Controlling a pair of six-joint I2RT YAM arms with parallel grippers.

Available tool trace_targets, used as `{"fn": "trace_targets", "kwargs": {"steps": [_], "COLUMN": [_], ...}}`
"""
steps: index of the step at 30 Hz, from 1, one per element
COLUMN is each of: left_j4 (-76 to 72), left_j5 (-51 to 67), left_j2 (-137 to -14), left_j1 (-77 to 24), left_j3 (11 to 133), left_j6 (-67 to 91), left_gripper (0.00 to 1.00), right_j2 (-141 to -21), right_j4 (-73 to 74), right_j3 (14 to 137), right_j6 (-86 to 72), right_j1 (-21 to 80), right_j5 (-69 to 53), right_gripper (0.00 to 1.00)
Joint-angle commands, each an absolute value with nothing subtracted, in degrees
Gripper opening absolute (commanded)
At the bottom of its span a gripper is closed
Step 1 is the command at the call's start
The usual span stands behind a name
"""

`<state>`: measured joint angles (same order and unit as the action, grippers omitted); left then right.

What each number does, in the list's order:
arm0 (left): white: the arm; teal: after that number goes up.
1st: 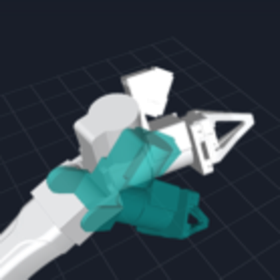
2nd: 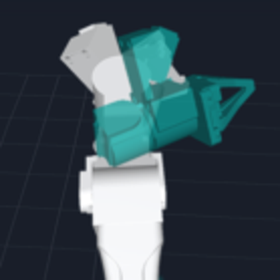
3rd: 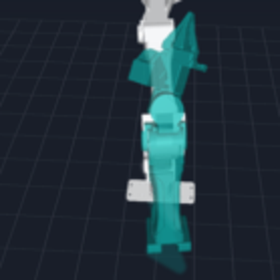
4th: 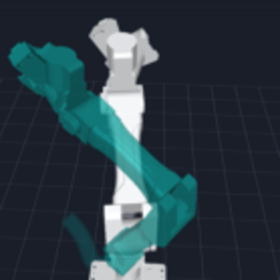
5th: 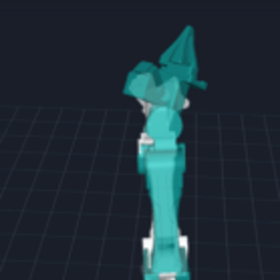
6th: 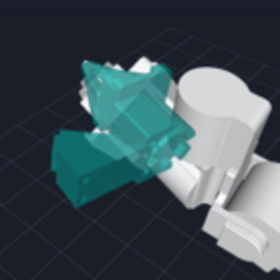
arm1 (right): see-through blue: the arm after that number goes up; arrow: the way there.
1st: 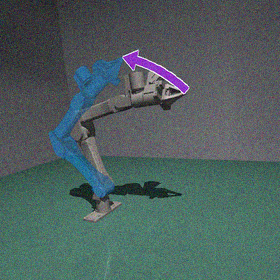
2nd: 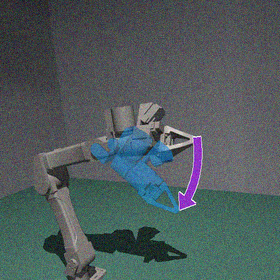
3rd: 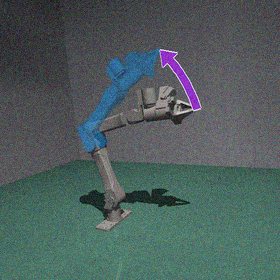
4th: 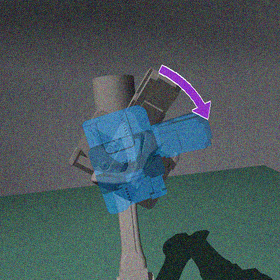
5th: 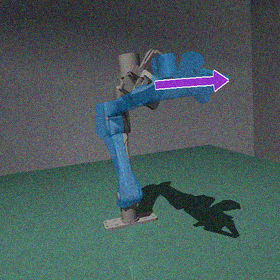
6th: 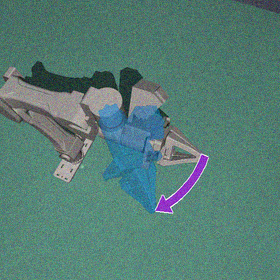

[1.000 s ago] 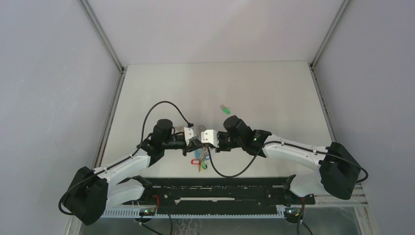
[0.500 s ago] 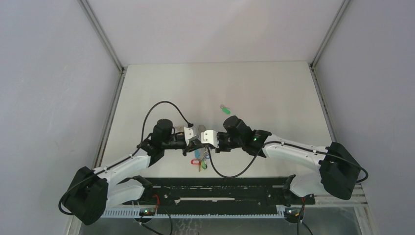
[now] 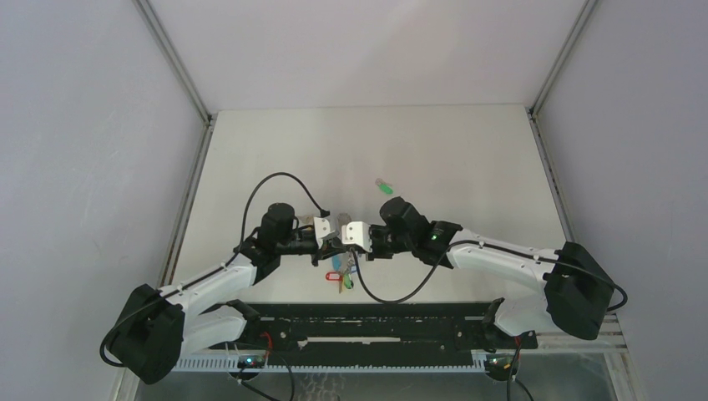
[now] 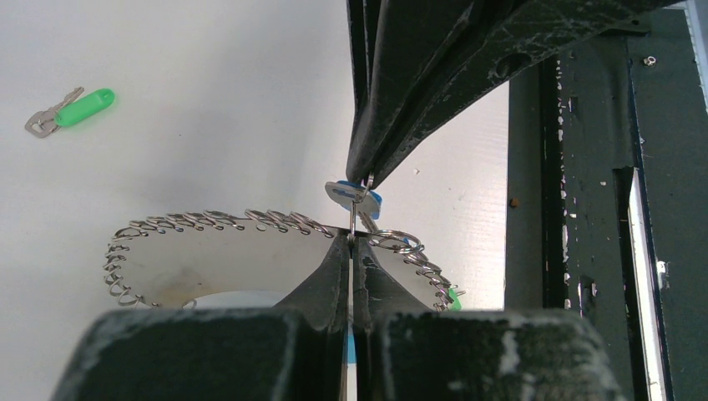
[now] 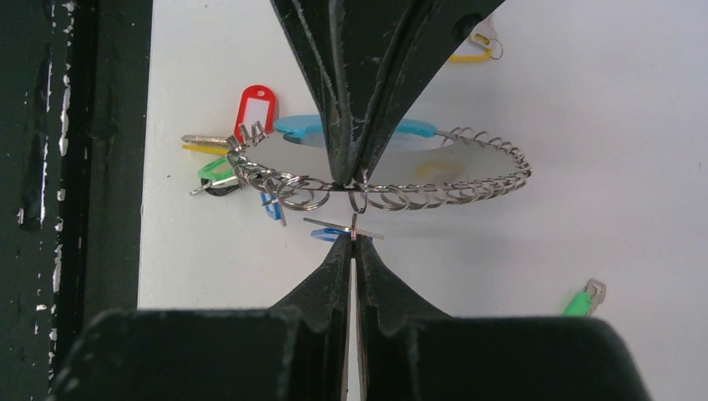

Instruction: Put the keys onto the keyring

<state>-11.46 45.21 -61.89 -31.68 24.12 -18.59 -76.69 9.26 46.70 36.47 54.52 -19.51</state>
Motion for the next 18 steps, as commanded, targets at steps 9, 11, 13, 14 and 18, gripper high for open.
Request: {"fn": "trace_targets", "kwargs": {"steps": [9, 11, 13, 14, 18], "left_j4": [-13.89, -13.89, -13.89, -13.89, -13.94], "left_j5": [47.0, 47.03, 46.98, 46.99, 47.11], "left_j2": [-61.7, -61.7, -61.7, -61.7, -61.7], "left_j1": [-31.48, -31.47, -31.52, -31.47, -31.47], "left_j3": [28.41, 28.39, 28.42, 28.44, 28.41], "left_j6": [-18.28, -18.28, -18.28, -18.34, -18.35], "left_gripper": [0.0, 0.0, 0.0, 0.0, 0.0], "right_j2": [-77.58, -77.69, -77.78, -77.78, -78.02], "right_j4": [7.82, 7.99, 8.03, 8.05, 8.33], "right_j3": [50.54, 50.54, 50.54, 50.54, 50.72], "right_j6": [35.5, 35.46, 35.47, 35.44, 35.38], "right_j1": [55.09, 55.06, 55.09, 55.1, 55.03], "right_j5": [-19.42, -19.21, -19.01, -18.94, -18.9], "right_gripper": [0.0, 0.0, 0.0, 0.0, 0.0]}}
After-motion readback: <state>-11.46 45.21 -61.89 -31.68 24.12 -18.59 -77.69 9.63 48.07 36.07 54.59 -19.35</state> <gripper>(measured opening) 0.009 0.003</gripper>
